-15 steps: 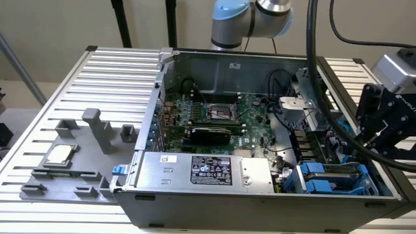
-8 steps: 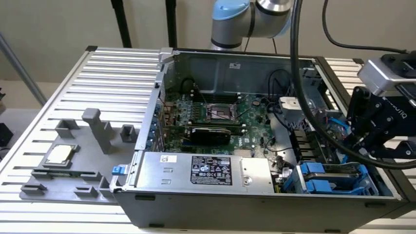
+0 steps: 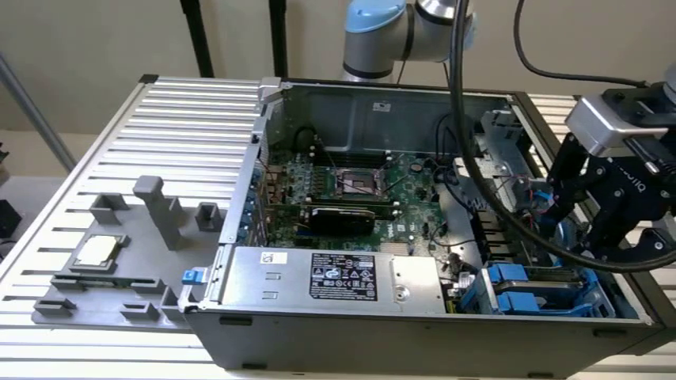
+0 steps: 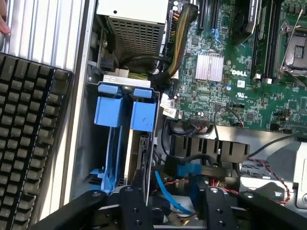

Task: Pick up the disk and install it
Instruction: 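Insert the first disk wire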

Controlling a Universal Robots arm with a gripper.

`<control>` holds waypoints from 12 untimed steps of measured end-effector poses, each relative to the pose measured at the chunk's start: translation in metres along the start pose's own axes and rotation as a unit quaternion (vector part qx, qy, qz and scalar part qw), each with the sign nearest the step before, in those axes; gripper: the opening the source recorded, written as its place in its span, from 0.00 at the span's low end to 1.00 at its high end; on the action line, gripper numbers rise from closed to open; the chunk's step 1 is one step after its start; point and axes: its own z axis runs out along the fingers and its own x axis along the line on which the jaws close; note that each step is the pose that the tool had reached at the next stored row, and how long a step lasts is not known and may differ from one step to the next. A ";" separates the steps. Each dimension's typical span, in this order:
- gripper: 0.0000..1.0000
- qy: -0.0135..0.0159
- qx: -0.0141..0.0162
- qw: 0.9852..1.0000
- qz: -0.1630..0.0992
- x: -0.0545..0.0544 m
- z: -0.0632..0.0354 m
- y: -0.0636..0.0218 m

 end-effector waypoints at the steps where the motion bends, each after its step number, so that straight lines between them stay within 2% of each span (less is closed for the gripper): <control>1: 1.00 0.000 0.000 1.000 0.000 0.000 0.0001 0.0011; 5: 1.00 -0.001 0.000 1.000 0.000 0.007 -0.0003 0.0022; 7: 1.00 -0.003 0.000 1.000 -0.001 0.012 -0.0005 0.0026; 12: 1.00 -0.011 0.001 1.000 -0.001 0.024 -0.0016 0.0021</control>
